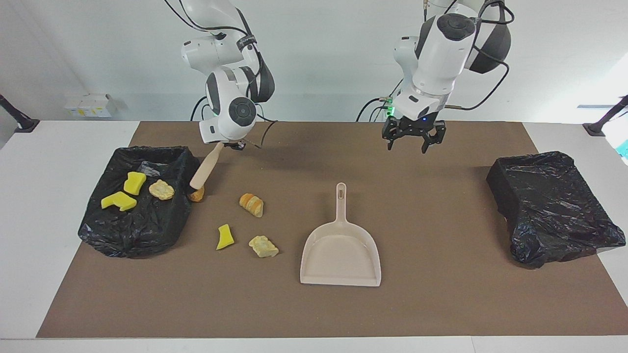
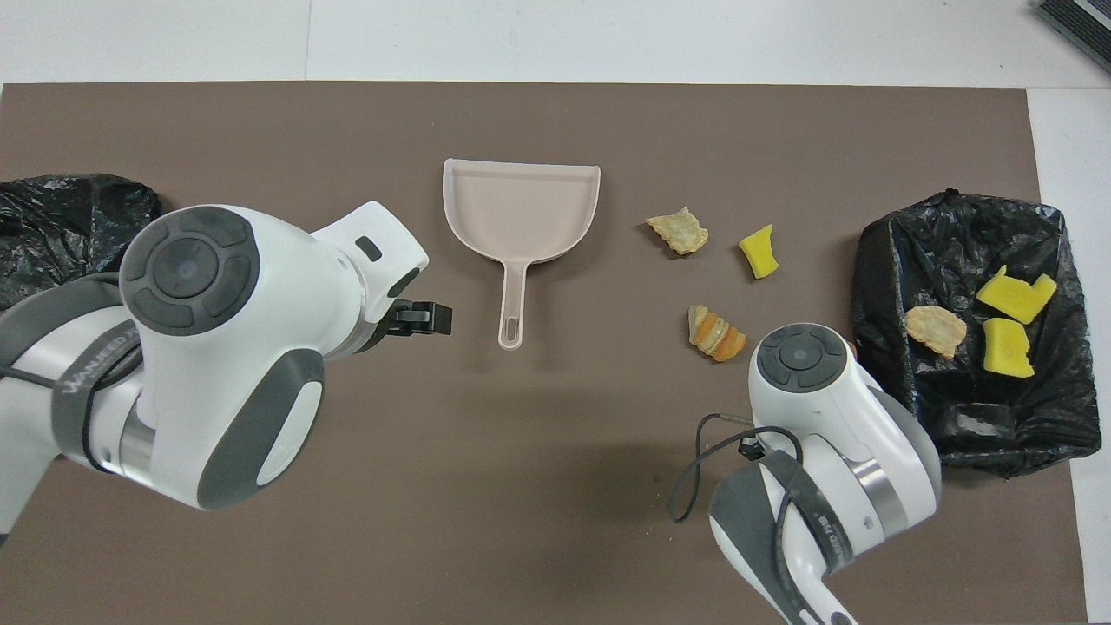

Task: Sweep and dump trash in bin
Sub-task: 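Grasp the dustpan handle with the left gripper while the right gripper lifts the brush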

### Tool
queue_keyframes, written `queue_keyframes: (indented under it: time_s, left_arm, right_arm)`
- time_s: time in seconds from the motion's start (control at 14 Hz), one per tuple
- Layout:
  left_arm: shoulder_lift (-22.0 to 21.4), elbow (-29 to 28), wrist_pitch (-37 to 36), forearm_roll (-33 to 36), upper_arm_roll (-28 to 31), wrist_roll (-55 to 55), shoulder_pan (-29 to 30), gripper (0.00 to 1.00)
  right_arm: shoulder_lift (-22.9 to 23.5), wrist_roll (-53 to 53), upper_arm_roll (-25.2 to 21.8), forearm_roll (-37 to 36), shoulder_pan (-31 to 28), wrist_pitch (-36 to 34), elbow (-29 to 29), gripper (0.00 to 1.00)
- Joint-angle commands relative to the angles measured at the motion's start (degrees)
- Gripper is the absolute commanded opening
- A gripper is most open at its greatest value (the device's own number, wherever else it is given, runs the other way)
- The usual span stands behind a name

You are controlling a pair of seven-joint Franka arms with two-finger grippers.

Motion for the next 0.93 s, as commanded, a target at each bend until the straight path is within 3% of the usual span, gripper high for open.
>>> queue_keyframes:
  time_s: [0.0,0.22,0.36,0.5,0.86]
  left_arm:
    - [3.0,-0.1,4.4,-0.4,1.0,-4.2,-3.4,1.0]
    - [5.7,0.1,7.3,-0.4,1.0,-11.2,-6.9,1.0]
    - [7.6,0.2,9.3,-0.3,1.0,-12.0,-8.0,1.0]
    - [9.8,0.2,11.6,-0.3,1.0,-12.3,-9.5,1.0]
    - [11.9,-0.4,14.8,-0.4,0.9,-15.5,-10.9,1.0]
  right_arm:
    - [3.0,-1.7,0.9,6.9,0.6,-1.1,6.1,0.0]
    - [3.3,-2.6,1.5,6.9,0.2,-8.0,11.8,0.0]
    - [3.1,-2.5,1.2,3.5,0.1,-10.6,12.6,0.0]
    - [2.3,-3.7,1.2,-0.6,-0.6,-11.0,11.3,0.0]
    - [-0.5,-10.7,1.1,-1.8,-7.8,-5.9,4.3,0.0]
